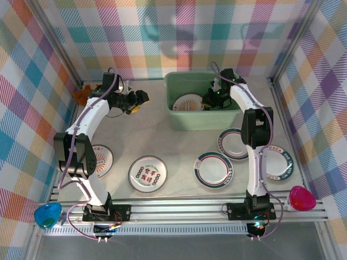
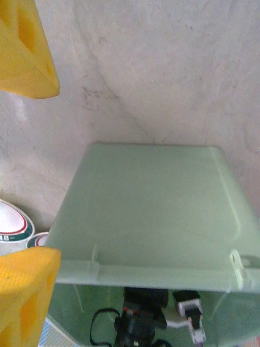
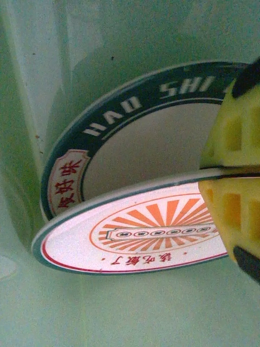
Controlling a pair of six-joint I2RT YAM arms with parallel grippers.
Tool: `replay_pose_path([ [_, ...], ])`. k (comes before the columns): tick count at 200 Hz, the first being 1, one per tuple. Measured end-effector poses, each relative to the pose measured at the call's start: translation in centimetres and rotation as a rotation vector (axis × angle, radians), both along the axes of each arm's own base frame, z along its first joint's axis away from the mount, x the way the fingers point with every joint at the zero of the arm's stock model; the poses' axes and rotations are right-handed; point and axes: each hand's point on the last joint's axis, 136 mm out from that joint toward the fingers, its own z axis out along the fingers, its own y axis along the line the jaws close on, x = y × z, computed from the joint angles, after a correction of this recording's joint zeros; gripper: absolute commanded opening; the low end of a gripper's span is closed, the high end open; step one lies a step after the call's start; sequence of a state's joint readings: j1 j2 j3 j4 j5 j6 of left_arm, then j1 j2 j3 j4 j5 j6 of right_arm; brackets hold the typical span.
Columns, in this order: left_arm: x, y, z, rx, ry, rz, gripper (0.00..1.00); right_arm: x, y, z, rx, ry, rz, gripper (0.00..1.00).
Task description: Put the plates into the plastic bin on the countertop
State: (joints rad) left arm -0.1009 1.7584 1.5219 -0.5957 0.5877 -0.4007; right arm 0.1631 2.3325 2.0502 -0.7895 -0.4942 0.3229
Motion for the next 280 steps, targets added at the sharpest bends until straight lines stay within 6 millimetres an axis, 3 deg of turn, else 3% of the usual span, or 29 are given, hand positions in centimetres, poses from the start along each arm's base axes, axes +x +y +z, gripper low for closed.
replay_pose_path([
  [27, -1.4, 0.8, -0.8, 0.052, 0.032, -0.008, 0.72, 0.0, -0.3, 0.0, -0.026, -0.007, 0.001, 0.52],
  [50, -3.3, 1.8, -0.9, 0.108, 0.047, -0.020, 0.72, 0.0, -0.6, 0.0, -0.047, -0.004, -0.010, 0.64],
  [74, -5.6, 2.6, -0.6, 0.161, 0.053, -0.048, 0.72, 0.0, -0.9, 1.2, -0.062, -0.025, -0.018, 0.73],
  [104, -8.8, 3.0, -1.5, 0.204, 0.100, -0.100, 0.69, -0.3, -0.8, 5.4, -0.064, -0.102, -0.023, 0.80],
  [139, -13.9, 3.5, -5.2, 0.221, 0.247, -0.146, 0.68, -1.5, -0.2, 11.7, -0.053, -0.229, -0.014, 0.83],
  [155, -16.3, 3.7, -6.9, 0.222, 0.323, -0.155, 0.68, -2.7, -0.2, 13.6, -0.056, -0.264, -0.013, 0.84],
  [184, -19.0, 3.6, -9.1, 0.224, 0.422, -0.167, 0.66, -5.7, -0.1, 14.3, -0.062, -0.269, -0.003, 0.86],
  [217, -20.0, 2.8, -10.4, 0.254, 0.482, -0.196, 0.65, -9.7, 0.6, 14.3, -0.058, -0.265, 0.032, 0.86],
  [249, -21.3, 2.2, -12.4, 0.302, 0.546, -0.216, 0.64, -13.1, 1.0, 15.7, -0.040, -0.319, 0.057, 0.86],
  [280, -23.2, 2.2, -14.3, 0.348, 0.596, -0.228, 0.64, -15.2, 0.5, 16.6, -0.026, -0.363, 0.060, 0.86],
])
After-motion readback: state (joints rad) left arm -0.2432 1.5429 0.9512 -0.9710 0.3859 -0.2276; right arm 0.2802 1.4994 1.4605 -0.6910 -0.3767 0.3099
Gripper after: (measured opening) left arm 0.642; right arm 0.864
